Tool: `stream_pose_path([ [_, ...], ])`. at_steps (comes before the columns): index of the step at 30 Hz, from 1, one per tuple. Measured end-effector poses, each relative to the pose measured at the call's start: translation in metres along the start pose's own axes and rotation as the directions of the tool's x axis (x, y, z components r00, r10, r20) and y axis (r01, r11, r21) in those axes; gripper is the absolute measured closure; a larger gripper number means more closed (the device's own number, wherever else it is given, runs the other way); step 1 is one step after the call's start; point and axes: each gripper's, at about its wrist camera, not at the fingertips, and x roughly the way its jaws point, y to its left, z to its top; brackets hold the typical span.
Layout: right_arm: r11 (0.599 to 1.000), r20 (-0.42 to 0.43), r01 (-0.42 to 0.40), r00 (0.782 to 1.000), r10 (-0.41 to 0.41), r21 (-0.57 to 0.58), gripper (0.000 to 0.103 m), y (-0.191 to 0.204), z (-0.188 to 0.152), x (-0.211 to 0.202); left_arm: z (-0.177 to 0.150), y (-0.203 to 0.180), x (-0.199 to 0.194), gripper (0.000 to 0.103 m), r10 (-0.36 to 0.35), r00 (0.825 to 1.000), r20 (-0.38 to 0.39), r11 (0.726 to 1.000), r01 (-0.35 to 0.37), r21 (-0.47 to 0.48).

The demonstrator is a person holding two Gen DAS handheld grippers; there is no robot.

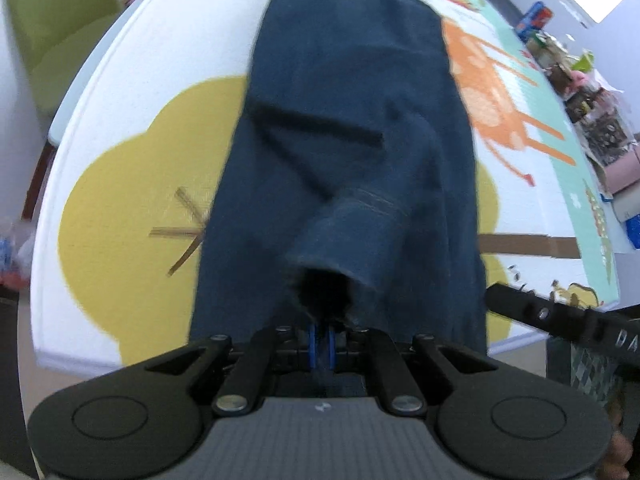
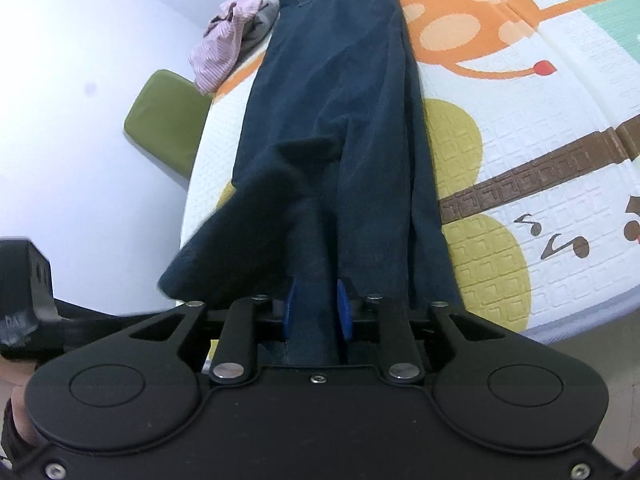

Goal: Fold clothes
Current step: 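Lay the hems onto the jeans and open both grippers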

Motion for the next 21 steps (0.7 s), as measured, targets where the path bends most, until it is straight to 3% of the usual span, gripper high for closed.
stream_pose_path([
  [7,0.999,-0.057,0.046,0.997,-0.047,-0.017,0.075,0.007,-0.006,0.015,-0.016,0.028,-0.004,0.087,-0.017,1.000,-0.008,0.997,0.016,-0.074],
  [9,0.998,-0.070,0.054,0.996,-0.055,-0.019,0.073,0.009,-0.007,0.018,-0.017,0.030,-0.012,0.080,-0.022,1.000,0.017,0.997,0.023,-0.075],
  [12,0.998,-0.079,0.061,0.995,-0.063,-0.022,0.071,0.010,-0.009,0.020,-0.013,0.033,-0.021,0.060,-0.027,0.998,0.064,0.997,0.032,-0.077],
  [21,0.995,-0.090,0.101,0.991,-0.100,0.007,0.070,0.003,-0.019,0.012,0.021,0.025,-0.020,0.049,-0.034,0.979,0.200,0.999,0.032,0.017],
])
